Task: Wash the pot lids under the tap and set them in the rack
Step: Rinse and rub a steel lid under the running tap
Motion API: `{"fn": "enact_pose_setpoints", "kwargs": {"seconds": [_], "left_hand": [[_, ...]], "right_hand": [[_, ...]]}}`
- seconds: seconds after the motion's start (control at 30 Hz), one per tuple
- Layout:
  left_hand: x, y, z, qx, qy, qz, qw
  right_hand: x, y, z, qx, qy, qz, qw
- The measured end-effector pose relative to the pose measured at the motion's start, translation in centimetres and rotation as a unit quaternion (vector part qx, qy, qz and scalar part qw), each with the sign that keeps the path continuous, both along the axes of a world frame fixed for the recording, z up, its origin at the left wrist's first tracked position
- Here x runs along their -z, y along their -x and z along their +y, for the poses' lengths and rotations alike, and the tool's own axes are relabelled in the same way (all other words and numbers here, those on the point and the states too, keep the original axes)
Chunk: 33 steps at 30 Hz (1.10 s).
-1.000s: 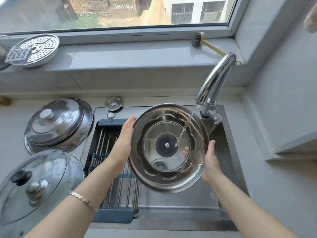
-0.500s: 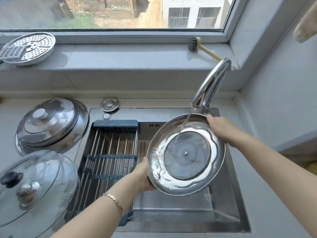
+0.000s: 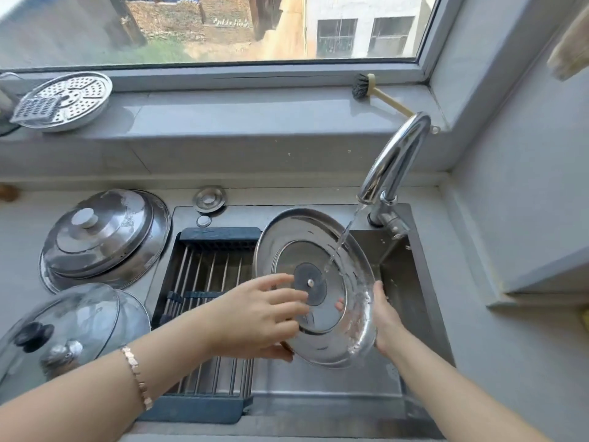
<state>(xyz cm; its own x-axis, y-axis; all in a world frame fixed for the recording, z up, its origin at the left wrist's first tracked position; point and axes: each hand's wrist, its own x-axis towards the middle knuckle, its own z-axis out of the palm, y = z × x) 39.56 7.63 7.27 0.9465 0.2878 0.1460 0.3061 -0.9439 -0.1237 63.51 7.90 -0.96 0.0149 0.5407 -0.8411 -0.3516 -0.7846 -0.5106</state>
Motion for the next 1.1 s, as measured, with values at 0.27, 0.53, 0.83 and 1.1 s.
{"fn": "enact_pose_setpoints", "kwargs": {"seconds": [0.27,0.53,0.83,1.1], "left_hand": [[0.7,-2.2,-0.7,-0.304,0.233,-0.268,0.884],[0.8,-3.8,-1.8,-0.509,0.376,-0.382,0.673],[-0.1,-3.1,-0.6,-0.616,0.496,-0.516,0.329],[0.7,-1.4,-1.5,-0.571,0.591,-0.542,0.179]], "right_hand": [[-3.7,-3.1,6.2,-0.072,-0.115,-0.192,0.972],[-4.6,-2.2,9.4,0.162,-0.135,-0.108,0.971],[-6.0,1.0,2.2,-0.335,-0.179,-0.203,0.902],[-7.5,2.5,-0.4,-0.459,-0.333,-0.382,0.730]]}}
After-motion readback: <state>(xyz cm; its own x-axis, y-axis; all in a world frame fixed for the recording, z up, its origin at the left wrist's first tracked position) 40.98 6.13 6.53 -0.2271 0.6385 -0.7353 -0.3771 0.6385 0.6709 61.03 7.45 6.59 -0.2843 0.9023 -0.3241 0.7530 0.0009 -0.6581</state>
